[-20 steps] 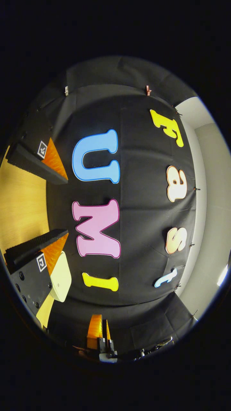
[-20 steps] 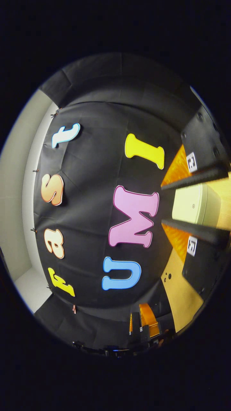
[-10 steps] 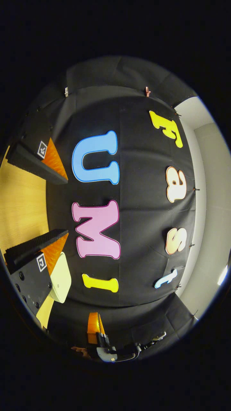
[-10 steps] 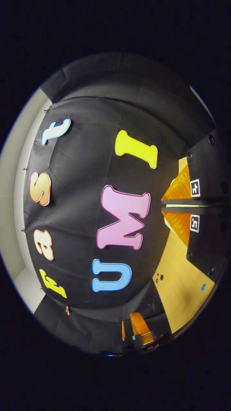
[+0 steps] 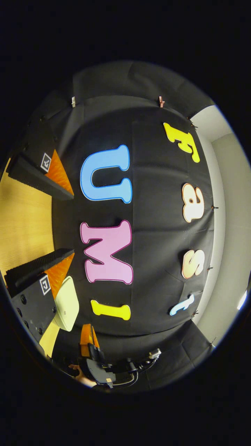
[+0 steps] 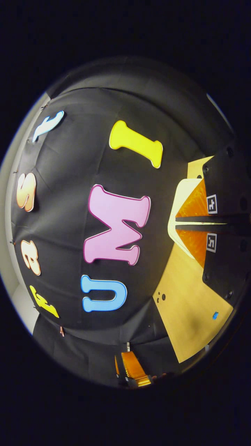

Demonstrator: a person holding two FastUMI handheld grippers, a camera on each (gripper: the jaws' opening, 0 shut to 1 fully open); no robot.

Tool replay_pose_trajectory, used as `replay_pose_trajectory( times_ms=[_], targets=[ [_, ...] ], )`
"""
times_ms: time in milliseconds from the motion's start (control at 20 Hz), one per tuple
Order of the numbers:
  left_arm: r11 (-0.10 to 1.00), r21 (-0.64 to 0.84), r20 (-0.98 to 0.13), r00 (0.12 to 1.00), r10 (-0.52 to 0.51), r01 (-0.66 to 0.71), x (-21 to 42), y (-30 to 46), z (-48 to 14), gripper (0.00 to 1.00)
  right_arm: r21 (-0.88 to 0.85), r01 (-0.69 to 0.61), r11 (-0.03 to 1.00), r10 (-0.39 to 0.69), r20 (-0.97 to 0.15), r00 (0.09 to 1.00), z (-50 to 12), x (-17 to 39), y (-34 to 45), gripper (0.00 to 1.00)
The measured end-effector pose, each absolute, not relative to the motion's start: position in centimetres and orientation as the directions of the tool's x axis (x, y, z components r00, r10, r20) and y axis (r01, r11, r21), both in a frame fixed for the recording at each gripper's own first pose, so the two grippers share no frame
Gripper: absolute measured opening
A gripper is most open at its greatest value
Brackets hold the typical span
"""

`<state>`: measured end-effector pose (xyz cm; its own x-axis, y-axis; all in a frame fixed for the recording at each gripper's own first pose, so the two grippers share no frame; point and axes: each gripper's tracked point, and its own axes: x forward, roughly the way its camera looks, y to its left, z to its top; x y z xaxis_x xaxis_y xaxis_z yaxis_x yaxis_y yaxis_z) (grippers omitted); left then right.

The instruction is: Press the lid of the desktop garbage bin to open it, pick up the crumpled paper on the desktop and throw it into the bin, then pick up the pop can on the desktop and drop it into the bin, and finally close the garbage bin lid.

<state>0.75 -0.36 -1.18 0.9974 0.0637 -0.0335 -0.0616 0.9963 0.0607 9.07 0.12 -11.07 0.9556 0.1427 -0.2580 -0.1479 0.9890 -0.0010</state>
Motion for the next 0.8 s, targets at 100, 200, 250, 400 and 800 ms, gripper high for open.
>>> replay_pose_trajectory(
  times_ms=[100,200,250,400,800],
  targets=[
    [0.996,0.057,-0.04,0.996,0.076,-0.073,0.8,0.1,-1.5,0.91,0.02,-0.154,0.988,0.153,-0.287,0.946,-12.9,9.8,0.4,0.05],
    [0.995,0.055,-0.046,0.995,0.086,-0.083,1.0,0.5,-1.8,0.91,0.033,-0.155,0.987,0.158,-0.308,0.938,-14.7,10.3,0.7,0.05],
    [0.995,0.056,-0.049,0.995,0.091,-0.088,1.1,0.7,-2.1,0.91,0.035,-0.154,0.987,0.157,-0.318,0.935,-15.5,10.6,0.6,0.05],
    [0.993,0.067,-0.054,0.993,0.102,-0.098,1.4,1.3,-2.3,0.91,0.044,-0.145,0.988,0.152,-0.328,0.932,-17.4,11.4,0.4,0.07],
    [0.991,0.085,-0.042,0.994,0.104,-0.1,1.8,1.1,-2.1,0.91,0.086,-0.115,0.99,0.139,-0.377,0.916,-21.5,12.0,-0.1,0.07]
  ],
)
